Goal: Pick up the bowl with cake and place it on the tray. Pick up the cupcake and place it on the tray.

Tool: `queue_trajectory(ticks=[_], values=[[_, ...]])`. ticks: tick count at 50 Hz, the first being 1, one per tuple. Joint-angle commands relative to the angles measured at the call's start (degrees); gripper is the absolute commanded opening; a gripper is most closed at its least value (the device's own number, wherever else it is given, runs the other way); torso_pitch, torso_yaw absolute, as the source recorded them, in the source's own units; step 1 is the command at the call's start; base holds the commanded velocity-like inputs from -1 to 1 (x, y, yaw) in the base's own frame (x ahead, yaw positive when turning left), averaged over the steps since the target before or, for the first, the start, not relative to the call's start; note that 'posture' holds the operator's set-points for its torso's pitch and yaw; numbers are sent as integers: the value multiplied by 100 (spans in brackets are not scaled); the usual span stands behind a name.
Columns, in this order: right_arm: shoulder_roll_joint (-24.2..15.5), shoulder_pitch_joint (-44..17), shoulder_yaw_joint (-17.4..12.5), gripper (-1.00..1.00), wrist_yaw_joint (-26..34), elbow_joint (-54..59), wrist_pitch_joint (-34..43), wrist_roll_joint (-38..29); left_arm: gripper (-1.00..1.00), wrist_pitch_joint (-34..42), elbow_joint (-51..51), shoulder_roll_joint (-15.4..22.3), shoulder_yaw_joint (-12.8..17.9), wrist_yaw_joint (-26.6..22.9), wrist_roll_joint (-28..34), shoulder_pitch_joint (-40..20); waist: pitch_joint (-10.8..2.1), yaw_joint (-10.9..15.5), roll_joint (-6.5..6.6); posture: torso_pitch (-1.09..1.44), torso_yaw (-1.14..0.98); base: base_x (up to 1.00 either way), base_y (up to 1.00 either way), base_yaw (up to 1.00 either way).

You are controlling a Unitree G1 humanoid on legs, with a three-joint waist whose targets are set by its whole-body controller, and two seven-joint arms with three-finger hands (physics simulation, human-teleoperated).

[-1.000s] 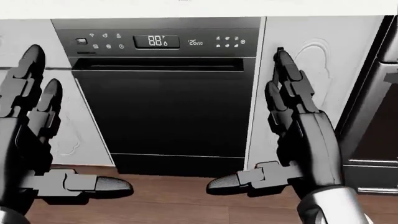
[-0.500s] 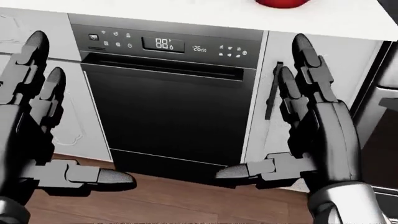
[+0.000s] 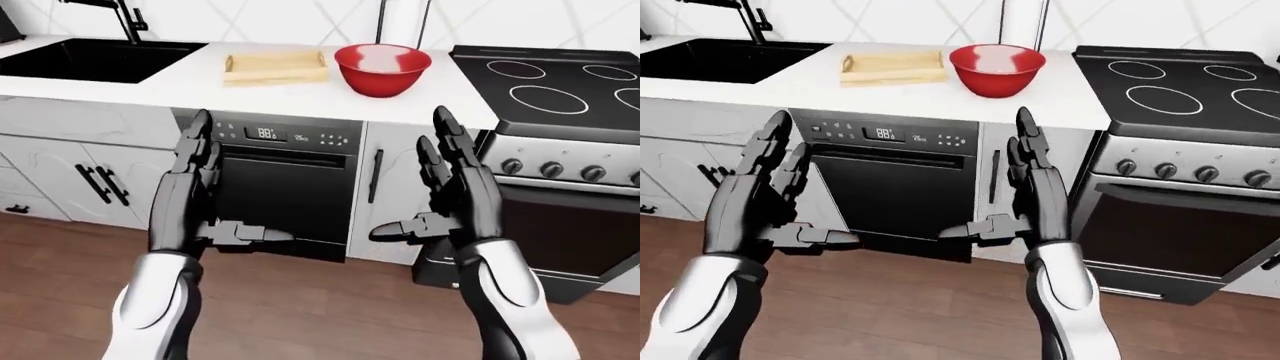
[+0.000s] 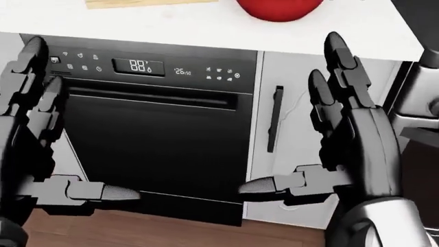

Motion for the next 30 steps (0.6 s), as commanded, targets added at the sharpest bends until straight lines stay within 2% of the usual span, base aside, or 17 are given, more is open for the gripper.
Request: queue_trajectory(ticks=[1,4,7,9,10,11,12,14,16,19,22,23,24,25,26,28,30], values=[[-5,-192,46,100,13,-285,-100,84,100,-109,-280,45,76,56,22,-141,-50,10,26,0,0,54,-19,0],[-16,-250,4,100,-10,-348,-42,134,100,-65,-342,42,71,66,17,-115,-50,-40,126,0,0,54,-16,0],[-38,-306,-44,100,-61,-509,96,212,100,-116,-298,58,131,54,-15,-111,-140,-93,264,0,0,54,-15,0],[-57,-347,-62,100,-94,-609,193,252,100,-105,-307,66,140,60,-26,-122,-183,-104,423,0,0,54,-13,0],[-63,-357,-70,100,-106,-646,228,271,100,-52,-351,65,136,74,-29,-132,-260,-84,565,0,0,53,-9,0],[-70,-366,-86,100,-116,-679,260,287,100,-55,-352,63,127,80,-28,-127,-152,-31,411,0,0,54,-5,0],[-77,-374,-111,100,-128,-728,305,313,100,-69,-343,63,124,82,-28,-122,29,-28,467,0,0,54,-1,0],[-93,-401,-146,100,-169,-837,396,364,100,-131,-304,65,134,73,-35,-104,-70,59,489,0,0,54,0,0],[-117,-477,-197,100,-223,-967,550,433,100,-43,-363,82,172,77,-59,-144,-89,78,484,0,0,46,0,0],[-155,-564,-234,100,-292,-1105,714,502,100,142,-502,117,218,87,-93,-216,-114,163,383,0,0,45,0,0],[-189,-646,-271,100,-365,-1299,910,586,100,170,-524,142,281,94,-135,-244,-187,180,148,0,0,48,0,0],[-199,-671,-286,100,-386,-1351,965,611,100,131,-502,146,291,94,-142,-227,-231,121,-64,0,0,55,0,0],[-206,-693,-299,100,-407,-1395,1014,638,100,133,-506,153,300,94,-151,-221,-193,88,-80,0,0,55,0,0],[-214,-728,-318,100,-429,-1439,1075,669,100,188,-543,158,331,99,-176,-242,-8,100,-56,0,0,55,0,0],[-233,-765,-334,100,-447,-1473,1126,691,100,213,-562,169,353,102,-195,-257,17,53,-102,0,0,55,0,0],[-246,-795,-361,100,-477,-1531,1188,739,100,304,-623,193,395,115,-233,-301,-87,-17,-63,0,0,55,0,0],[-256,-812,-383,100,-503,-1551,1206,779,100,319,-643,210,437,120,-272,-312,-64,-45,-12,0,0,55,0,0]])
